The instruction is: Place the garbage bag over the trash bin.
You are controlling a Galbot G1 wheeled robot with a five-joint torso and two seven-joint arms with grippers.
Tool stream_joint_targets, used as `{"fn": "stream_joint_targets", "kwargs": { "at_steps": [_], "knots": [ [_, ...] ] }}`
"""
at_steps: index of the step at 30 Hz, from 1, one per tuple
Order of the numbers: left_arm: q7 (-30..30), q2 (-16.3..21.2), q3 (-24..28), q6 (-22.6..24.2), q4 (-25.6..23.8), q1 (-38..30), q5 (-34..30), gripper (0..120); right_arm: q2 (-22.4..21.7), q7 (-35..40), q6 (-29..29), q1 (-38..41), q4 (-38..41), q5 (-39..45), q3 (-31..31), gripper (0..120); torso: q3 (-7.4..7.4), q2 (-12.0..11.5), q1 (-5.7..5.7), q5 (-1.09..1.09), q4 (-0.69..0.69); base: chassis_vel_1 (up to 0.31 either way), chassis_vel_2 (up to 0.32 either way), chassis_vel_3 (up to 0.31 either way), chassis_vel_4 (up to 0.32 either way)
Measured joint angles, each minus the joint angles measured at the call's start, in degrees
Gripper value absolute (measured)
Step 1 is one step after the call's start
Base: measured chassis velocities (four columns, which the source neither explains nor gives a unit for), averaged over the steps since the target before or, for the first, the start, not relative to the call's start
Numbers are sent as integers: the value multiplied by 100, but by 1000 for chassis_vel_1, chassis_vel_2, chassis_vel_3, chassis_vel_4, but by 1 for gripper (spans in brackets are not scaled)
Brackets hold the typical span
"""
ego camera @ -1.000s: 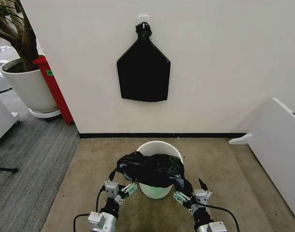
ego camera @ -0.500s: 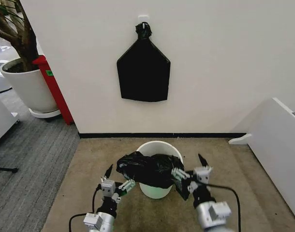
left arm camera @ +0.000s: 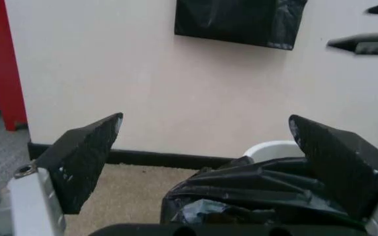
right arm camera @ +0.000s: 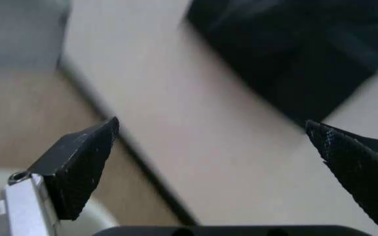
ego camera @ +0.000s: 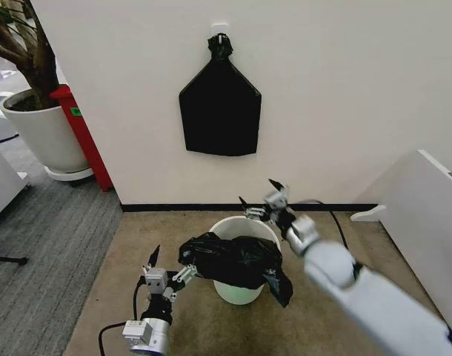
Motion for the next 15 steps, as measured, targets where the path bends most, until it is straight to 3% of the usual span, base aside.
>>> {"fn": "stream_joint_targets", "kwargs": {
  "at_steps": [5, 15],
  "knots": [
    [17, -63, 1, -2, 90, -55, 57, 100, -138, -998, -861, 1640, -389, -365, -1423, 100, -1, 1, 0, 0, -1, 0, 0, 0, 0],
    [23, -141, 5, -14, 201, -66, 85, 100, 192, -1361, -1181, 2843, -1138, -184, -3227, 100, -2, 0, 0, 1, -1, 0, 0, 0, 0]
  ]
}}
